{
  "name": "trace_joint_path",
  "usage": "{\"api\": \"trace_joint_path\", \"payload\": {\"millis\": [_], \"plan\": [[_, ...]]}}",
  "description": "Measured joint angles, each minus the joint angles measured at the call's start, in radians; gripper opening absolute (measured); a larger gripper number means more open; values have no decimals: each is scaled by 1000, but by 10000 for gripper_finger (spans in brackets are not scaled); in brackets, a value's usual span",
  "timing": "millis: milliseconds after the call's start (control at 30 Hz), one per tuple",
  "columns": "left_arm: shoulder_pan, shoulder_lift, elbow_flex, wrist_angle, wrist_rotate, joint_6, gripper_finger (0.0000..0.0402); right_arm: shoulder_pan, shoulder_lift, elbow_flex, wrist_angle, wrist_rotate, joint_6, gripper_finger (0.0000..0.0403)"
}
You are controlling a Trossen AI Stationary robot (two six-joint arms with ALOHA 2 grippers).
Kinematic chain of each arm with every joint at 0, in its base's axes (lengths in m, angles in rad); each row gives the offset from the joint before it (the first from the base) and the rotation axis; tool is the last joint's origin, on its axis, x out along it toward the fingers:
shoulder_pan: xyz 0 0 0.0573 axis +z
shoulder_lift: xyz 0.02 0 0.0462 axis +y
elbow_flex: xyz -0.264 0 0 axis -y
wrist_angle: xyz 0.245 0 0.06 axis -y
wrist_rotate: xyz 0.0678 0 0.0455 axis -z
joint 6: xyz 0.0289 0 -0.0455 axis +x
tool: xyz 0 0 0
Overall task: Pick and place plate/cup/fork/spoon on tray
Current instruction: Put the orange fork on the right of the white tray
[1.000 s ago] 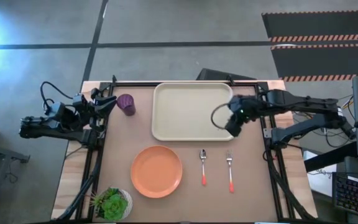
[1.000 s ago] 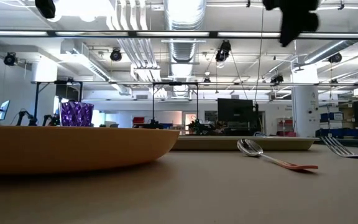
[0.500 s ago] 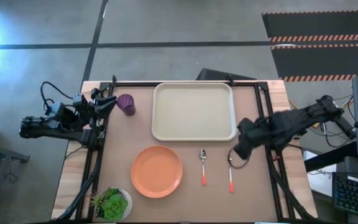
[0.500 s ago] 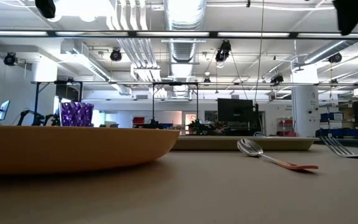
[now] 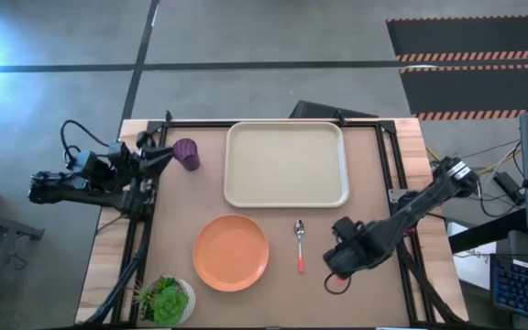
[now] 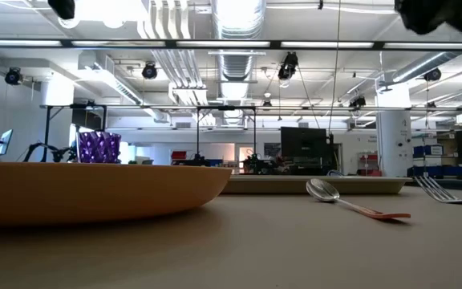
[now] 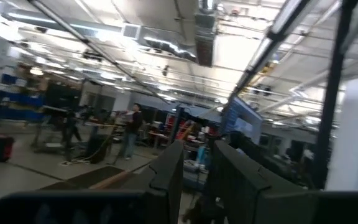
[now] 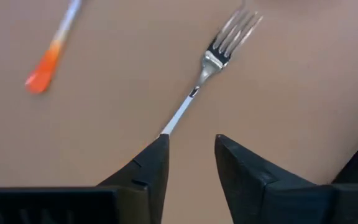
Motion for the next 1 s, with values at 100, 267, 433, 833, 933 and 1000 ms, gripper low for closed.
{"api": "trace_joint_path", "payload": {"millis": [100,267,433,833,933,1000], "plan": [[0,-2,0,0,27,0,73,-1,62,8,5,-6,72,148],[0,-1,0,0,31,-1,73,1,111,7,4,-27,270,161],[0,0,0,0,52,-1,73,1,121,-10,25,-17,413,162],[0,0,1,0,64,-1,73,1,124,-191,275,-46,424,162],[0,0,1,0,75,-1,73,0,115,-247,358,-47,428,162],[0,0,1,1,75,-2,73,0,105,-274,393,-45,437,162]]}}
